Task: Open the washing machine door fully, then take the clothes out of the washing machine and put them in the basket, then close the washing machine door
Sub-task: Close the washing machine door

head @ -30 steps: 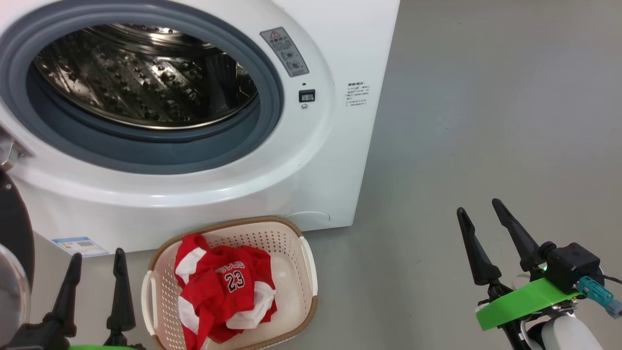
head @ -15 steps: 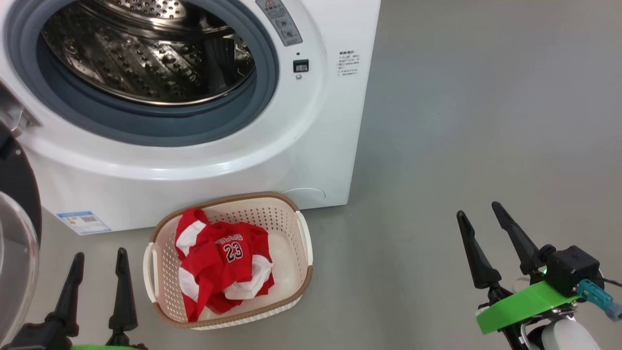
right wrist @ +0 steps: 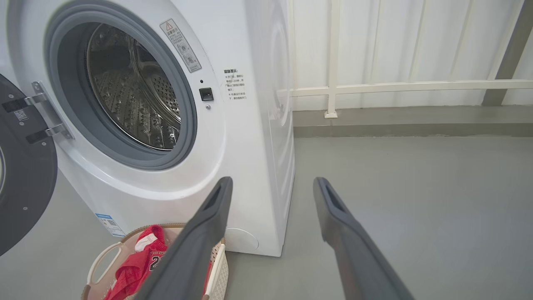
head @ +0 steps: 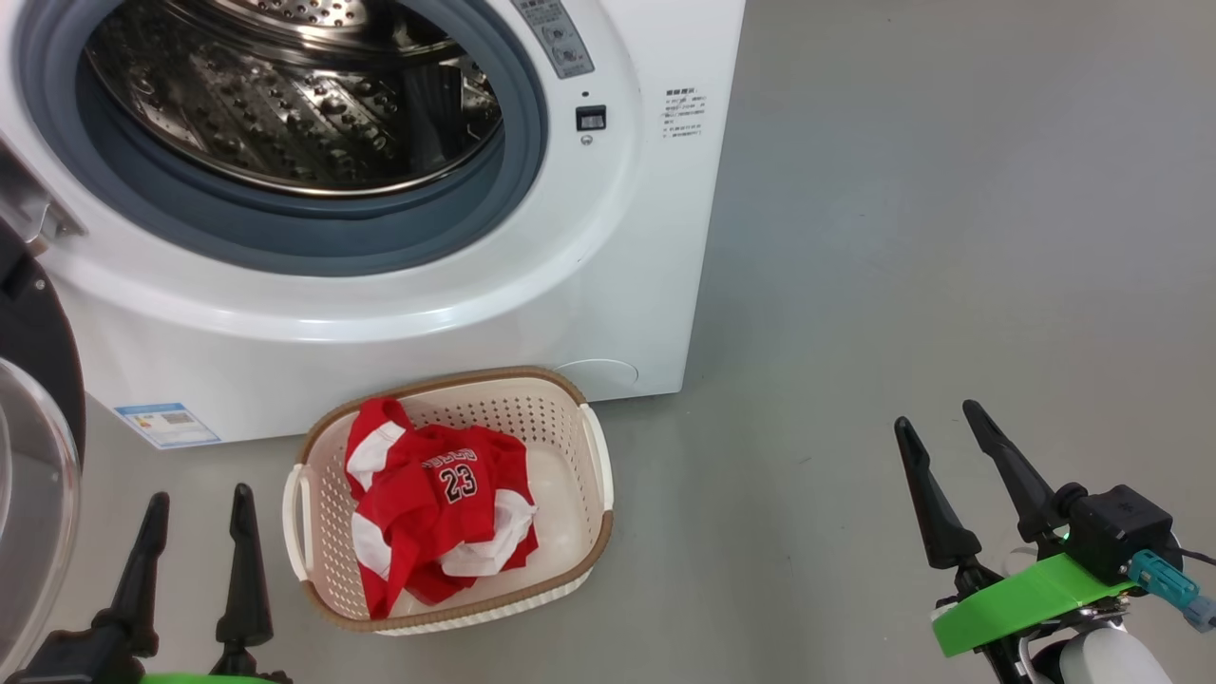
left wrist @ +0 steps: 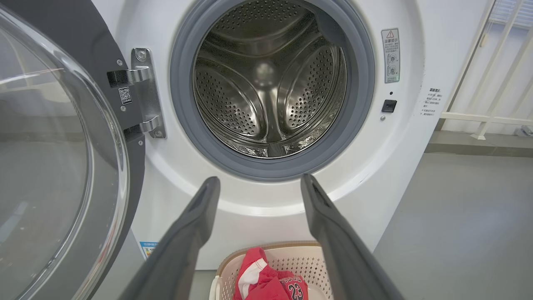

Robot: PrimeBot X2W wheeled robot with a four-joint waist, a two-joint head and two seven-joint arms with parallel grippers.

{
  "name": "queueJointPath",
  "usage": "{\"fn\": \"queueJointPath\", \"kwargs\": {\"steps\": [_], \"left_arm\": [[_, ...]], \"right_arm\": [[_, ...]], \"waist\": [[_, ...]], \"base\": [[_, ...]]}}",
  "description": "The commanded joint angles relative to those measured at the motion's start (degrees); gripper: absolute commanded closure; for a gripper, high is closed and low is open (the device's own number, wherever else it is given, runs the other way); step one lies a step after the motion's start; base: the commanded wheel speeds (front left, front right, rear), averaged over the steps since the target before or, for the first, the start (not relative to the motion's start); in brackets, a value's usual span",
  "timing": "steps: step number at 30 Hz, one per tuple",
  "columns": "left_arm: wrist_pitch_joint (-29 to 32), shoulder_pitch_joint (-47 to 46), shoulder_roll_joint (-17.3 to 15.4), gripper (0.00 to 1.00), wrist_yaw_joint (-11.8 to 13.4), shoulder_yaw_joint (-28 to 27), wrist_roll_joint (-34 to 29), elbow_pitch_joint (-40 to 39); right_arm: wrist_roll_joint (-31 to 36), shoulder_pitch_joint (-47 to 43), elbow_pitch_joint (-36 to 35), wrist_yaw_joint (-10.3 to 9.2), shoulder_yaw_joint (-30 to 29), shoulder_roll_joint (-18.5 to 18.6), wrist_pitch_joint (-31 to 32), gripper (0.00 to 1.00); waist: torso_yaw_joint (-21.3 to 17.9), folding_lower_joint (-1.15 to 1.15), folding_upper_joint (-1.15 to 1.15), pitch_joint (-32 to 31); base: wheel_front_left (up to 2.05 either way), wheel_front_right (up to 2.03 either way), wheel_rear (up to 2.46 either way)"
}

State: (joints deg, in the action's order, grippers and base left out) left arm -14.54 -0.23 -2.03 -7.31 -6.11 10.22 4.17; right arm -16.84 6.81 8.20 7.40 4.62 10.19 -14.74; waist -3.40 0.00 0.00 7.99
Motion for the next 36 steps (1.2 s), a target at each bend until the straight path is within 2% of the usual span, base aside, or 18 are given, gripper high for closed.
{"fn": "queueJointPath", "kwargs": {"steps": [1, 8, 16, 25, 36], "left_arm": [[-0.46, -0.74, -0.85, 0.0, -0.18, -1.8, 0.44, -1.48], [-0.46, -0.8, -0.85, 0.0, 0.04, -1.87, 0.96, -1.15], [-0.46, -1.06, -0.85, 0.0, 1.07, -0.98, 2.46, -0.63], [-0.46, -0.89, -0.85, 0.0, 2.39, -0.22, 4.71, -0.43], [-0.46, -0.41, -0.85, 0.0, 4.5, 1.9, 7.75, -0.24]], "right_arm": [[-0.19, 0.11, -1.53, 0.09, 0.86, 0.31, -0.26, 0.0], [-0.14, 0.16, -1.57, 0.09, 1.02, 0.48, -0.26, 0.0], [-0.13, 0.74, -1.59, 0.09, 1.98, 1.08, -0.26, 0.0], [-0.21, 2.14, -1.2, 0.09, 4.01, 2.42, -0.26, 0.0], [-0.39, 3.74, -0.67, 0.09, 6.22, 4.1, -0.26, 0.0]], "waist": [[0.13, 0.0, 0.0, 0.0], [0.95, 0.0, 0.0, -0.02], [4.44, 0.0, 0.0, 0.47], [10.43, 0.0, 0.0, 1.0], [19.53, 0.0, 0.0, 1.1]], "base": [[0.0, 0.0, 0.0], [0.0, 0.0, 0.0], [0.0, 0.0, 0.0], [0.0, 0.0, 0.0], [0.0, 0.0, 0.0]]}}
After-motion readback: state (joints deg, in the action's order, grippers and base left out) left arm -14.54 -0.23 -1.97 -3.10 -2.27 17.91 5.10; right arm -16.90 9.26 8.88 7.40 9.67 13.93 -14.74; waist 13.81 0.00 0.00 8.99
